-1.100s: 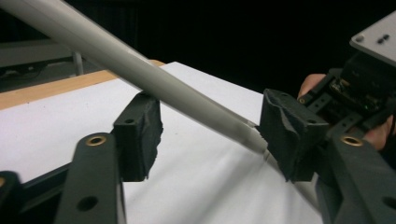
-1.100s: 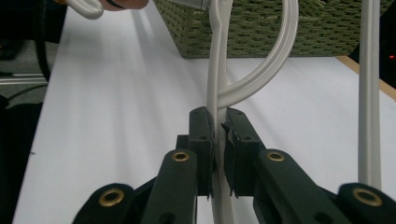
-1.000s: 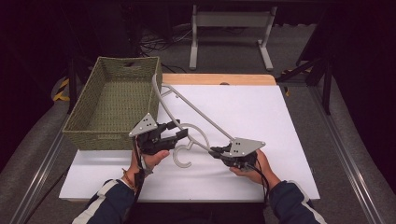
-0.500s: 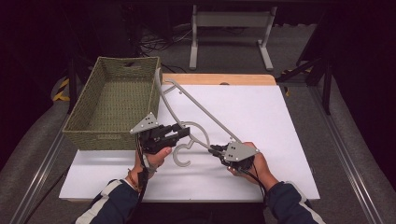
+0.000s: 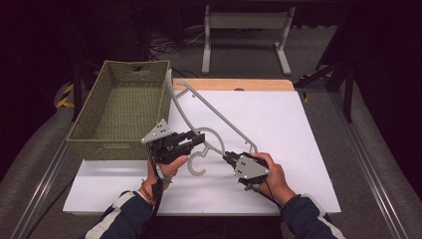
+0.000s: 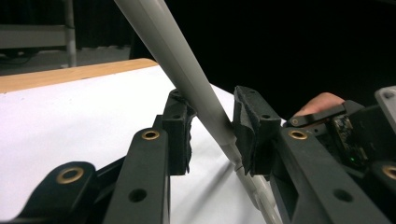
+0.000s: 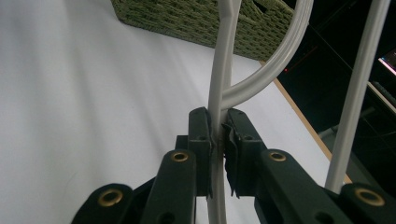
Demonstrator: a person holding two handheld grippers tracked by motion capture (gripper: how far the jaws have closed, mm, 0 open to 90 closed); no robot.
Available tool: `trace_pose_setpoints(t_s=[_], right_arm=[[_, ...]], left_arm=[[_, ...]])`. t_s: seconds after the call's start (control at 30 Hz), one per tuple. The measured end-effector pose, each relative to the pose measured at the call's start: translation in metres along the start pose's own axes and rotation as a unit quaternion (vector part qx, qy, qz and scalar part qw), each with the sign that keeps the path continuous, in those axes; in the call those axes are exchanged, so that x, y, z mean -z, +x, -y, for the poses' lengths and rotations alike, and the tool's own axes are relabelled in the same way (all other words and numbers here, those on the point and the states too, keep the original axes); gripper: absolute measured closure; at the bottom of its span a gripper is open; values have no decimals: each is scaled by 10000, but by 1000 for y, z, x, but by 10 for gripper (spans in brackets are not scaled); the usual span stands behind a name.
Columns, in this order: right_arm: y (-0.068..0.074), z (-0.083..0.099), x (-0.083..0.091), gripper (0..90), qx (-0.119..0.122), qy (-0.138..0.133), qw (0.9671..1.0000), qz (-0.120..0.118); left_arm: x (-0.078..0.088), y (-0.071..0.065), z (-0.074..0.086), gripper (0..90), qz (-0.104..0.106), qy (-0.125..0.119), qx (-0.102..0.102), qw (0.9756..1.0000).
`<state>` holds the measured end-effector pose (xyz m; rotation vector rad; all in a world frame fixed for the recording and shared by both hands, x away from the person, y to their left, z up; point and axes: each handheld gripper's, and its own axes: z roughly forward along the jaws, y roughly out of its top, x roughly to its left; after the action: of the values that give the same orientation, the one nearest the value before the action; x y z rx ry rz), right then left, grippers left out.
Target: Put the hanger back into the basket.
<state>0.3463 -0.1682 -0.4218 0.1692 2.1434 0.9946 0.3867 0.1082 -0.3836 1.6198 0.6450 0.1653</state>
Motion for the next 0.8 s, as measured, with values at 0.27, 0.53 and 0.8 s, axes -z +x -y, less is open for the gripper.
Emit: trace_pose_setpoints(t_s=[0.27, 0.53, 0.8], right_arm=[[2, -2, -2, 775, 9, -97, 10000, 1], [-1, -5, 8, 611, -187, -131, 9997, -44], [-8, 7, 38, 527, -677, -168, 9976, 36]], left_arm=[[1, -9, -3, 798, 70, -101, -352, 9993], [-1, -14, -11, 803, -43, -167, -705, 9974], [3, -18, -28, 805, -217, -353, -1161, 9924]])
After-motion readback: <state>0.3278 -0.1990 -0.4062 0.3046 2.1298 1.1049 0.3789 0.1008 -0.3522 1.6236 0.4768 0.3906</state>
